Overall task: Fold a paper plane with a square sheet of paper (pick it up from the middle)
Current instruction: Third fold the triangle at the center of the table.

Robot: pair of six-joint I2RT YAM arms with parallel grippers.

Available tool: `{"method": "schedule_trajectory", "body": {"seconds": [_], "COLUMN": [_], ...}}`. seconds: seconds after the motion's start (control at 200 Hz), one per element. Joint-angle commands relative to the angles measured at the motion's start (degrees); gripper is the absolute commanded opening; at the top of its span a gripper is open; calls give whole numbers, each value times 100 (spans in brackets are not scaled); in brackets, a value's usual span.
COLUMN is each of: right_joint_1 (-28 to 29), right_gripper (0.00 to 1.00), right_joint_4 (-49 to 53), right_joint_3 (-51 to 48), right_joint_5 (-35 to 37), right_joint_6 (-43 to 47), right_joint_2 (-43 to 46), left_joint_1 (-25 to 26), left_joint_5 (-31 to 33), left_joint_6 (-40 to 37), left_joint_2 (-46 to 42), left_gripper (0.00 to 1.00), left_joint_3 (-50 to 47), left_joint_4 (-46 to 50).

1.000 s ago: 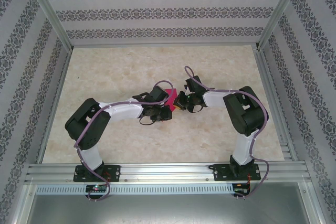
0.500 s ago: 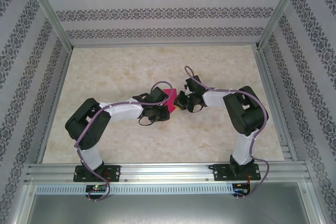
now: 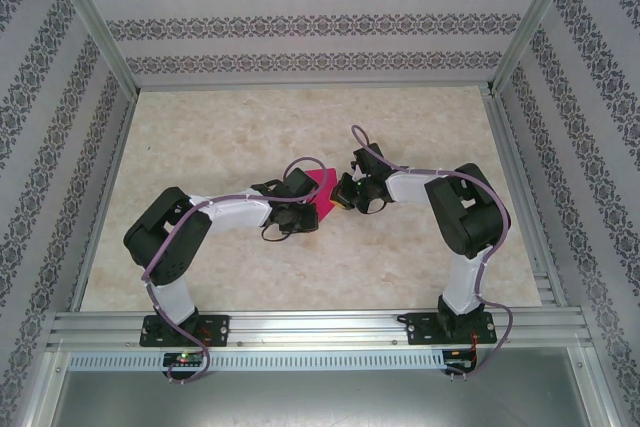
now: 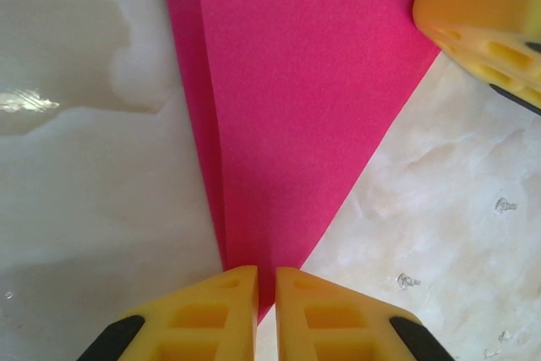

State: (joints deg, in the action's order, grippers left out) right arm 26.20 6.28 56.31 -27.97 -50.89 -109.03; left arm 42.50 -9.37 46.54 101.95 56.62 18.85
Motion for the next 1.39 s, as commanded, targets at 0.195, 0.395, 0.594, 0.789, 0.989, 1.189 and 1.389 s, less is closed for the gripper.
{"method": "schedule_trajectory", "body": {"seconds": [0.195, 0.395, 0.594, 0.789, 0.989, 1.189, 1.389], "right_joint_1": [-49, -65, -63, 44, 448, 616, 661], "right_gripper": [1, 1, 2, 2, 2, 2, 2], "right_joint_4": [522, 370, -96, -161, -103, -158, -104], "right_joint_3": [-152, -151, 17, -75, -268, -283, -229], "right_joint_5": [663, 496, 35, -139, -41, -7, -12], "right_joint_6": [144, 116, 276, 387, 328, 211, 211], "right_joint_2": [-445, -366, 340, 886, 808, 491, 223], "left_joint_1": [-71, -66, -66, -66, -66, -64, -65], "left_joint_5": [224, 224, 189, 207, 195, 198, 188], "left_joint_6": [-92, -97, -93, -93, -106, -102, -101], "left_joint_2": [96, 198, 298, 330, 335, 329, 334], "left_gripper": [9, 5, 2, 0, 0, 0, 0], "left_joint_3": [-173, -183, -163, -147, -128, -128, -99], "left_joint_4": [263, 408, 503, 558, 567, 567, 567]}}
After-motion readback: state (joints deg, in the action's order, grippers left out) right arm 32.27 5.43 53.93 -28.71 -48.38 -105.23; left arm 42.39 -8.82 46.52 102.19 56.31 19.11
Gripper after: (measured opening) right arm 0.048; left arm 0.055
